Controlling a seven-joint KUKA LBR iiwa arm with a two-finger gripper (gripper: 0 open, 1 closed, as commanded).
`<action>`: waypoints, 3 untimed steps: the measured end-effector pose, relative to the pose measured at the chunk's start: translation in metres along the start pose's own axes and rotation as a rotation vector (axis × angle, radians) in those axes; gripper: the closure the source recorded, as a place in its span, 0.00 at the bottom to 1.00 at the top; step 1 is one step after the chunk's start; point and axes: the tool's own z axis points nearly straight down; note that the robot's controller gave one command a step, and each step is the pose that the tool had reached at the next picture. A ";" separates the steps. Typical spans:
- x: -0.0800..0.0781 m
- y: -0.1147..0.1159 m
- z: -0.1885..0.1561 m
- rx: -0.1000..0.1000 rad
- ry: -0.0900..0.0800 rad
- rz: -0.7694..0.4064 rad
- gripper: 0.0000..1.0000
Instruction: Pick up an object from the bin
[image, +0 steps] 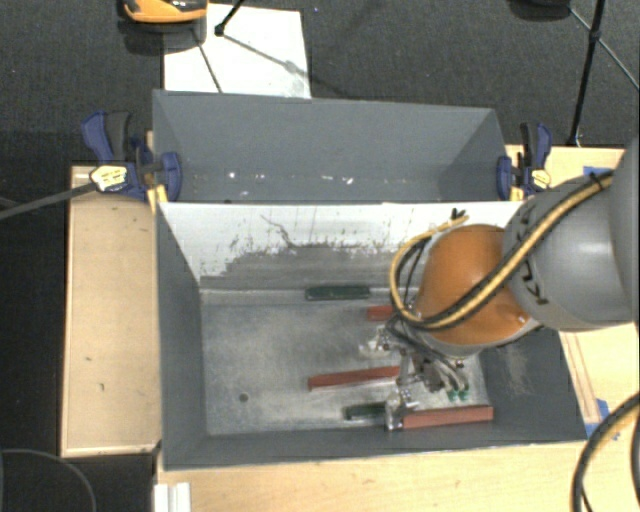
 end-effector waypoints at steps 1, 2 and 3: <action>-0.001 -0.001 -0.190 0.001 -0.027 -0.036 1.00; 0.000 -0.001 -0.186 0.000 -0.018 -0.035 1.00; -0.019 0.021 -0.075 -0.002 -0.012 -0.061 0.00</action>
Offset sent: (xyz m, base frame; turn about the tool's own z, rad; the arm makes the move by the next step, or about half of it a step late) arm 0.0000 0.0000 0.0000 0.0000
